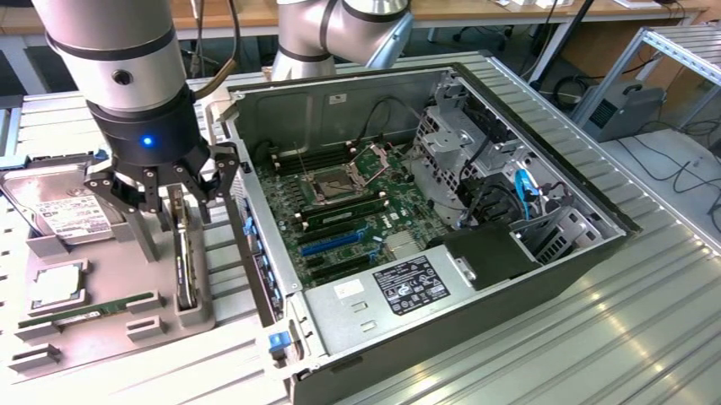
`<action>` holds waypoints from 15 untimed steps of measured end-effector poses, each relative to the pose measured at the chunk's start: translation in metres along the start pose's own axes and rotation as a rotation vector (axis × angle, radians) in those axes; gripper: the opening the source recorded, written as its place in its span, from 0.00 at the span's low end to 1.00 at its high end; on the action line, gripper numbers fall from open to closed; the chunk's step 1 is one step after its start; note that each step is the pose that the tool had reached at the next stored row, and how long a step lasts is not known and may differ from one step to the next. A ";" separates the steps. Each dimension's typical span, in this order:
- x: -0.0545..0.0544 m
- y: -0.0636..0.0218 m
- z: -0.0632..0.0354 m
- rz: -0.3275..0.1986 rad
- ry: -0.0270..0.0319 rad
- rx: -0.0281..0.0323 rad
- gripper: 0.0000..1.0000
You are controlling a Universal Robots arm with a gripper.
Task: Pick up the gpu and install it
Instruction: 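Pick up the gpu and move the gpu toward the slot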
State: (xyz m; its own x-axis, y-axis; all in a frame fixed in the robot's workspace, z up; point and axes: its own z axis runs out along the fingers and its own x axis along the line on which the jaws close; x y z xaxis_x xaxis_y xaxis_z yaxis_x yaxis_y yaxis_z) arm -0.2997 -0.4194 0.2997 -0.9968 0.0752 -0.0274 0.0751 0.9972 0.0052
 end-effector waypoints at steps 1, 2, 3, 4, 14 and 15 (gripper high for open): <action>0.000 0.0007 0.0005 0.000 0.0000 0.0001 0.48; 0.000 0.0014 0.0011 0.000 0.0000 0.0000 0.48; 0.000 0.0021 0.0018 0.000 0.0000 0.0001 0.48; 0.000 0.0029 0.0025 0.000 -0.0001 0.0002 0.48; 0.005 0.0066 0.0088 0.001 -0.0002 0.0020 0.48; 0.005 0.0066 0.0094 0.001 -0.0002 0.0021 0.48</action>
State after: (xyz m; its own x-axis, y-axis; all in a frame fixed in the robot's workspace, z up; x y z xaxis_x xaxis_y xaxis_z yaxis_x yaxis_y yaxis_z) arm -0.3044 -0.4123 0.2902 -0.9967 0.0757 -0.0276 0.0757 0.9971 0.0031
